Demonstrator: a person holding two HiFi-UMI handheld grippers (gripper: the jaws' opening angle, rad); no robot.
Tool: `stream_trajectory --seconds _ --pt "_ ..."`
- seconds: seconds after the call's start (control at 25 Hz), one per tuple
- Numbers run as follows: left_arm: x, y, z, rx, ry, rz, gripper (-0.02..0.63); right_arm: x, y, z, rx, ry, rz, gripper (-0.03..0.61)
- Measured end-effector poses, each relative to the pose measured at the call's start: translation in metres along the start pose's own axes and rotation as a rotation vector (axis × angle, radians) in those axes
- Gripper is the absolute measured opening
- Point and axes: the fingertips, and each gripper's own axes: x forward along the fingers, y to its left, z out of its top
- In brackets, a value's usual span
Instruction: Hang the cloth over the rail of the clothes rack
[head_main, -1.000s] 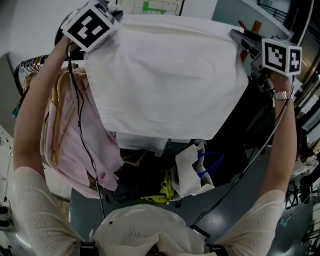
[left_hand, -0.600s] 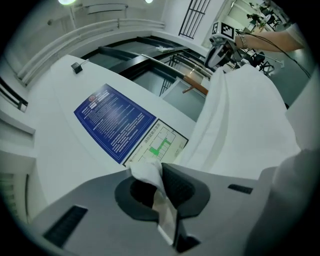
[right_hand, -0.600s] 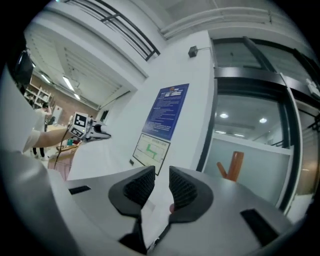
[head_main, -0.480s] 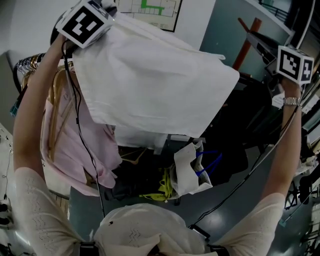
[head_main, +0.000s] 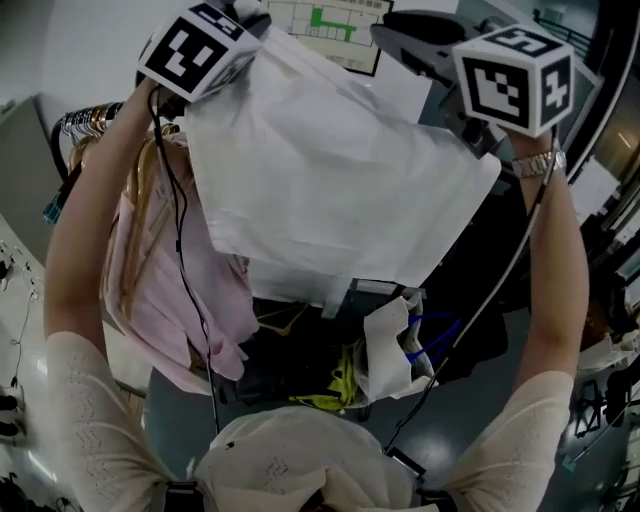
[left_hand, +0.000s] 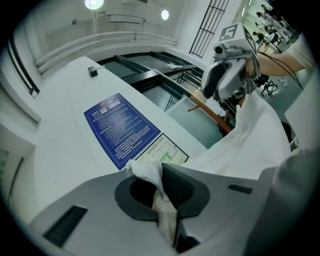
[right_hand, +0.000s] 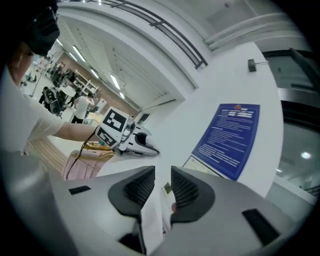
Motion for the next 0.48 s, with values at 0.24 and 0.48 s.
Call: stream_trajectory --seconds 0.24,0.48 --pt "-0.004 -0.003 0.002 -0.057 -0.062 -0.049 0.025 0.104 0.019 0.001 -0.038 0.042 0.041 0.097" --pt "-0.010 -0.008 0.006 -0.053 -0.105 -0.091 0.025 0.147 0.022 -0.014 -0.038 0.090 0.066 0.097"
